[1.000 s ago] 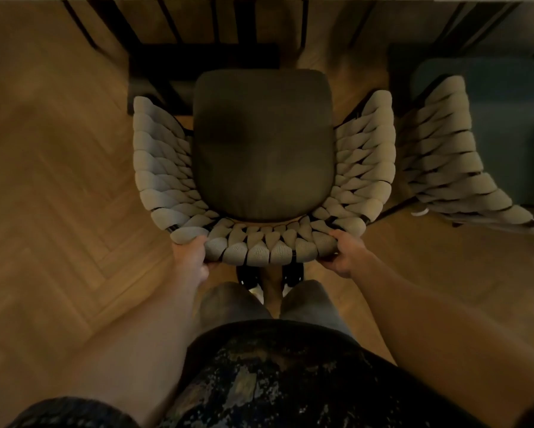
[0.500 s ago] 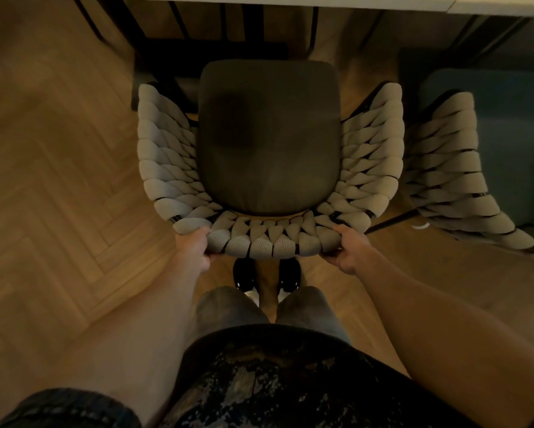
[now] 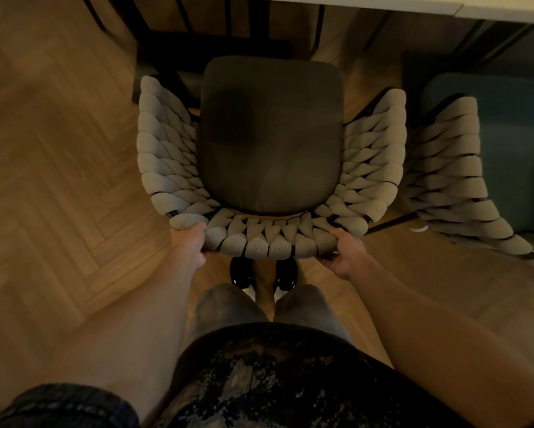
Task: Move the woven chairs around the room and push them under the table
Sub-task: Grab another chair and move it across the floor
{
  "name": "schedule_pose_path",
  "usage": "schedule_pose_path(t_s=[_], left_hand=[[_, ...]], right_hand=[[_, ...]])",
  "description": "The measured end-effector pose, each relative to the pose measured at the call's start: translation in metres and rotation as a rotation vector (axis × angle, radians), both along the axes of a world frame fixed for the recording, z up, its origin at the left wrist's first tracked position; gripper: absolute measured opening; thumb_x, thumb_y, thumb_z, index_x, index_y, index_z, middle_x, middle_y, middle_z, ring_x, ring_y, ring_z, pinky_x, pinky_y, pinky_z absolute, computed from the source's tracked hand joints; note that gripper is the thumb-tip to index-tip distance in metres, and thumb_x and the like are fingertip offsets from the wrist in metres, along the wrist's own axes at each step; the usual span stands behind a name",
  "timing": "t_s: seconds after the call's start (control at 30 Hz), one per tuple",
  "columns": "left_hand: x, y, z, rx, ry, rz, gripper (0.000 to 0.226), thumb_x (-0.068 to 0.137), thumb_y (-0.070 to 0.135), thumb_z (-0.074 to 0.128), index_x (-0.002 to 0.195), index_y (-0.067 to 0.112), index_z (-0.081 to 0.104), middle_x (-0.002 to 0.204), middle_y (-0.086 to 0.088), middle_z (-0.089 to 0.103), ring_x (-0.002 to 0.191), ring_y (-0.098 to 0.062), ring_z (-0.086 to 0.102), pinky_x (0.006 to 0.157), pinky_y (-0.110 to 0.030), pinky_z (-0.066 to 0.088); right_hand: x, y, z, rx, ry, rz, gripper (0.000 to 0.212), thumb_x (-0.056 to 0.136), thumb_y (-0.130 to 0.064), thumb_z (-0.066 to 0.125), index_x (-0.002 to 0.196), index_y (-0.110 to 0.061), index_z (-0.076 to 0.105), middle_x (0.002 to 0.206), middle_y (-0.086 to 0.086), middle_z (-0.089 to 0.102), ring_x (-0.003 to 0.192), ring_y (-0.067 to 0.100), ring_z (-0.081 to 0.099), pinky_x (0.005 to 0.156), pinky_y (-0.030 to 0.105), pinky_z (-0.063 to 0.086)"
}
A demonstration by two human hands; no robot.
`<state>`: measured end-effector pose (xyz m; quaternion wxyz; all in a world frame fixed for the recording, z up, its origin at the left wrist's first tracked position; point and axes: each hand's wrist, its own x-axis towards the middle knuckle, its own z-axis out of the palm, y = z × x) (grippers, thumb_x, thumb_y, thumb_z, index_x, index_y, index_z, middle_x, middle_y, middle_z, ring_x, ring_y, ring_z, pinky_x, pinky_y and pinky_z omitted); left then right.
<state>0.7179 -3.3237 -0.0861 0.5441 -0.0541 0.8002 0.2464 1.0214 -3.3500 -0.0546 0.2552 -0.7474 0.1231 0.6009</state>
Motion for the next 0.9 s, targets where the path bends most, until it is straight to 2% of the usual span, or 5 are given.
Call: schedule_pose_path(t_s=[0.17, 0.33, 0.47, 0.77, 0.9], left_hand=[[-0.001, -0.003, 0.0, 0.007, -0.021, -0.001, 0.045, 0.093, 0.015, 0.065, 0.135, 0.018, 0.049, 0.123, -0.013, 0.06, 0.105, -0.031, 0.064, 0.057, -0.045, 0.059], [-0.003, -0.003, -0.001, 0.037, -0.036, 0.005, 0.043, 0.094, 0.015, 0.064, 0.135, 0.019, 0.05, 0.127, -0.013, 0.061, 0.109, -0.03, 0.064, 0.078, -0.05, 0.061], [-0.004, -0.005, 0.006, 0.048, -0.083, -0.006, 0.046, 0.095, 0.014, 0.065, 0.136, 0.016, 0.046, 0.123, -0.015, 0.059, 0.107, -0.033, 0.064, 0.059, -0.046, 0.059], [-0.003, -0.024, 0.036, 0.148, -0.185, 0.095, 0.048, 0.096, 0.019, 0.066, 0.14, 0.012, 0.046, 0.115, -0.01, 0.058, 0.104, -0.028, 0.065, 0.075, -0.045, 0.061], [-0.007, -0.045, 0.045, 0.197, -0.156, 0.099, 0.021, 0.098, 0.016, 0.064, 0.117, 0.01, 0.058, 0.119, -0.012, 0.065, 0.105, -0.028, 0.068, 0.068, -0.038, 0.062]], right_hand=[[-0.002, -0.005, -0.002, -0.02, -0.003, -0.051, 0.037, 0.101, -0.021, 0.062, 0.135, -0.015, 0.052, 0.11, 0.013, 0.063, 0.11, 0.037, 0.065, 0.07, 0.052, 0.06], [0.0, -0.004, -0.007, -0.027, -0.023, -0.063, 0.03, 0.099, -0.02, 0.065, 0.126, -0.015, 0.053, 0.105, 0.013, 0.062, 0.095, 0.033, 0.065, 0.07, 0.05, 0.06], [0.002, -0.007, -0.006, 0.002, -0.004, -0.058, 0.029, 0.1, -0.024, 0.065, 0.125, -0.016, 0.053, 0.104, 0.012, 0.063, 0.097, 0.032, 0.066, 0.07, 0.048, 0.06], [0.009, -0.027, 0.008, 0.116, 0.02, 0.061, 0.039, 0.1, -0.028, 0.065, 0.135, -0.013, 0.057, 0.126, 0.012, 0.067, 0.106, 0.032, 0.069, 0.08, 0.042, 0.062], [0.01, -0.041, 0.016, 0.126, 0.021, 0.165, 0.042, 0.101, -0.027, 0.063, 0.137, -0.007, 0.055, 0.108, 0.012, 0.07, 0.099, 0.028, 0.072, 0.087, 0.041, 0.061]])
